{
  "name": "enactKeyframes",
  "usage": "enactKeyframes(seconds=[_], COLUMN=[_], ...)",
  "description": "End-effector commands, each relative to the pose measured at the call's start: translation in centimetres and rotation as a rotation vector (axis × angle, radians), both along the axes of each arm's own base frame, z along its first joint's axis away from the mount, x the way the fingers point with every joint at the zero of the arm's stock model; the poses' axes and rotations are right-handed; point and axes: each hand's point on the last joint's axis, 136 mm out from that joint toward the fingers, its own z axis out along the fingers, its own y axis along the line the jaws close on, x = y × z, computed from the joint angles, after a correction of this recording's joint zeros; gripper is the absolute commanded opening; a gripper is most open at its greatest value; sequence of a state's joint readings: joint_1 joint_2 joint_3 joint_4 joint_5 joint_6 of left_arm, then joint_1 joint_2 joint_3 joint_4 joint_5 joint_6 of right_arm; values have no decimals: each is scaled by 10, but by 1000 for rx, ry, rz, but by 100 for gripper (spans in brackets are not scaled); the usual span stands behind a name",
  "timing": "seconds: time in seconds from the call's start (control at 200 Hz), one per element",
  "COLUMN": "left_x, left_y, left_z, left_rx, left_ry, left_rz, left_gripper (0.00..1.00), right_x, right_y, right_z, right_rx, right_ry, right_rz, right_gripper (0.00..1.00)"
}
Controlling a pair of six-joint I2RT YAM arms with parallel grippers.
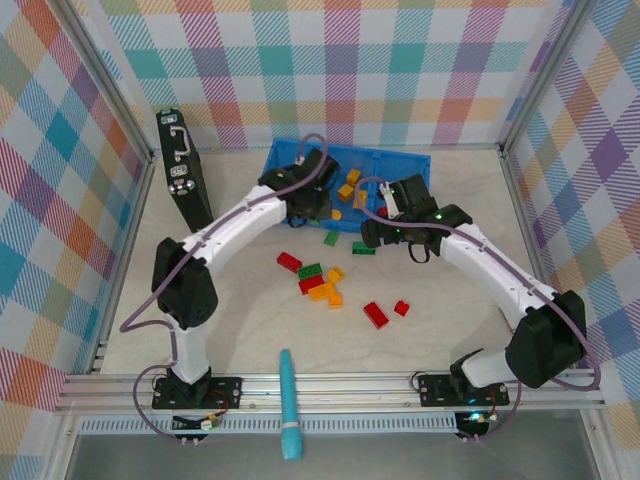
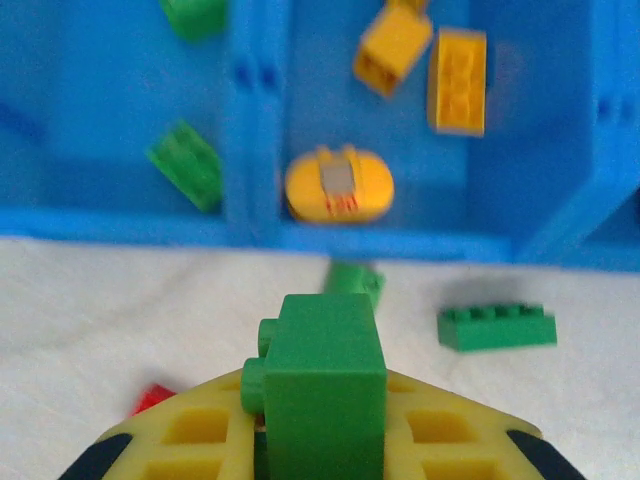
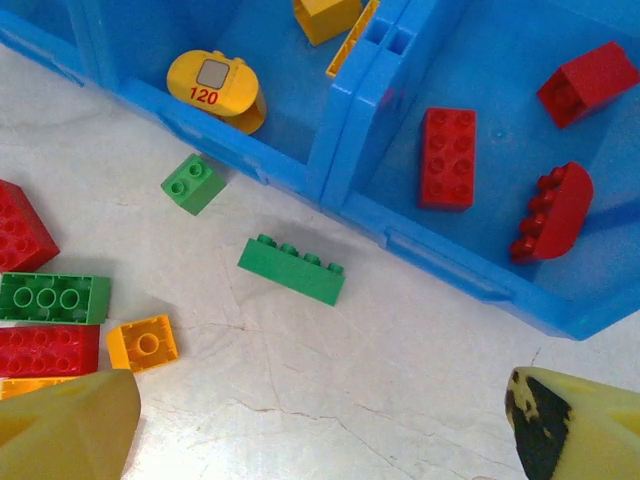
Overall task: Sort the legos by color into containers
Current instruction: Place the lego in the container.
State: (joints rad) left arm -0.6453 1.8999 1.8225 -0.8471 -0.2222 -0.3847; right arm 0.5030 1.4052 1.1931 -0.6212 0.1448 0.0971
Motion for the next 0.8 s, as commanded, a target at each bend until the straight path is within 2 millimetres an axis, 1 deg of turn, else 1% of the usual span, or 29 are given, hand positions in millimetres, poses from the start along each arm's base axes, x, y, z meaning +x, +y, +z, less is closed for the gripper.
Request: enactKeyframes(seconds=[0.0,0.06,0.17,0.235,0.29,0.345,0.44,0.565,0.615,0.675,0.76,0.795], left_x=[29,46,77,94,107,118,131,144,147,148,146,144], left_y=[30,39,59,70,76,78,75,72,72,73,71,70], left_z=[11,12,8,1,-8,-20,-37,-50,-54,-57,-56,-52], left_rx=[86,89,86,96,98,89,101,114,124,148,162,163], left_ry=[-87,-112,-142,-174,-191,-197,-198,-200,-198,-198,-197,-201], left_rz=[-8,7,50,81,102,110,93,79,66,51,14,-9], left_gripper=[11,11,11,11,11,11,11,12,15,23,38,43], right_x=[5,4,1,-2,-4,-6,-8,-8,-8,-8,-8,-8], right_y=[6,7,8,9,11,12,14,16,17,16,15,15], right_z=[6,6,5,3,1,-3,-4,-1,0,0,0,0], right_rx=[34,45,67,81,95,106,120,141,145,141,136,133], right_ry=[-4,3,29,42,47,53,56,44,42,42,44,45], right_rz=[8,0,-18,-23,-15,-12,-13,-11,-9,-7,-7,-4], right_gripper=[94,94,94,92,92,92,92,92,92,92,92,92])
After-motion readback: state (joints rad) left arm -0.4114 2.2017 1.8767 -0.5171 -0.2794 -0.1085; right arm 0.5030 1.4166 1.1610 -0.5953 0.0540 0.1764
